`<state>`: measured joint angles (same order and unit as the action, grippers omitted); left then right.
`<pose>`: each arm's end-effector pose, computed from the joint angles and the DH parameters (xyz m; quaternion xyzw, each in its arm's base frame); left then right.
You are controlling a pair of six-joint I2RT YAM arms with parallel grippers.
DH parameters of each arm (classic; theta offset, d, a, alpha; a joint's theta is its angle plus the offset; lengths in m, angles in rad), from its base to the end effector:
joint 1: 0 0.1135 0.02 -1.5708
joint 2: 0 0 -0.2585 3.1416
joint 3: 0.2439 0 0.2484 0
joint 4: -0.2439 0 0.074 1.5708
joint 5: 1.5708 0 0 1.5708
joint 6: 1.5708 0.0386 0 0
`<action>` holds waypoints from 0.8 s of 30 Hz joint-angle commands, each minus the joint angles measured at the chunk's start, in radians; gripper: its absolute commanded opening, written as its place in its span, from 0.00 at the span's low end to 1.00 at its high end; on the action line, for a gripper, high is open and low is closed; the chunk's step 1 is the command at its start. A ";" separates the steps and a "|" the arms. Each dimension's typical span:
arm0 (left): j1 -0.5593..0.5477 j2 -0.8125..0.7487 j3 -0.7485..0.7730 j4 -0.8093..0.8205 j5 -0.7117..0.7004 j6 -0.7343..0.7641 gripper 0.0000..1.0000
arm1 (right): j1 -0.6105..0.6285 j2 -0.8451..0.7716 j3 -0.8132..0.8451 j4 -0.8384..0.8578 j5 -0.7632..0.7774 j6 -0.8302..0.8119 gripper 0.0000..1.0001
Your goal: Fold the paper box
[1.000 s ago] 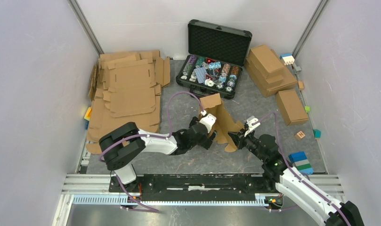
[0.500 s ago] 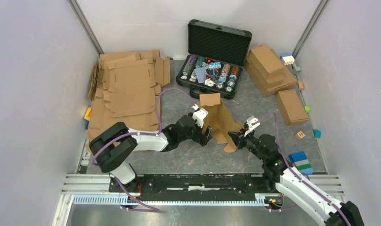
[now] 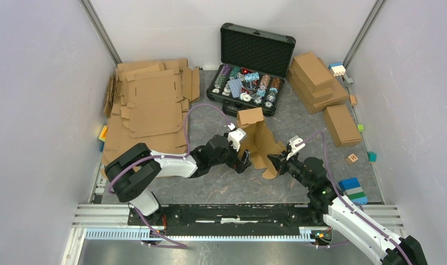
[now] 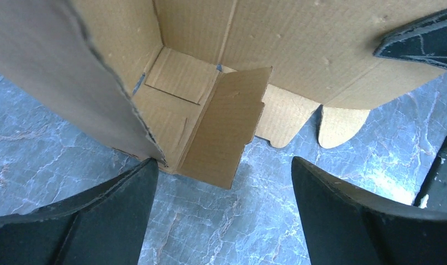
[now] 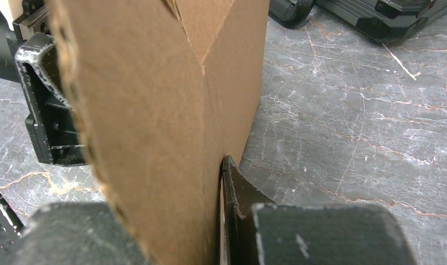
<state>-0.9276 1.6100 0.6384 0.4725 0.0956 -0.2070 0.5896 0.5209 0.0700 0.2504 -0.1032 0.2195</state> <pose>0.1856 -0.2537 0.1528 0.3256 0.7951 -0.3087 0.4080 0.1217 0.0862 0.1687 -0.1744 0.7541 0.2855 0.5652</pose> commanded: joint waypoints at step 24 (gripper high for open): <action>0.067 0.061 0.053 0.074 -0.162 -0.012 0.76 | 0.012 -0.003 0.020 -0.030 0.021 -0.003 0.11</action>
<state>-0.8623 1.6569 0.6693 0.4759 -0.1013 -0.2169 0.5941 0.5098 0.0727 0.2295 -0.0849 0.2192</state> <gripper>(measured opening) 0.771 0.112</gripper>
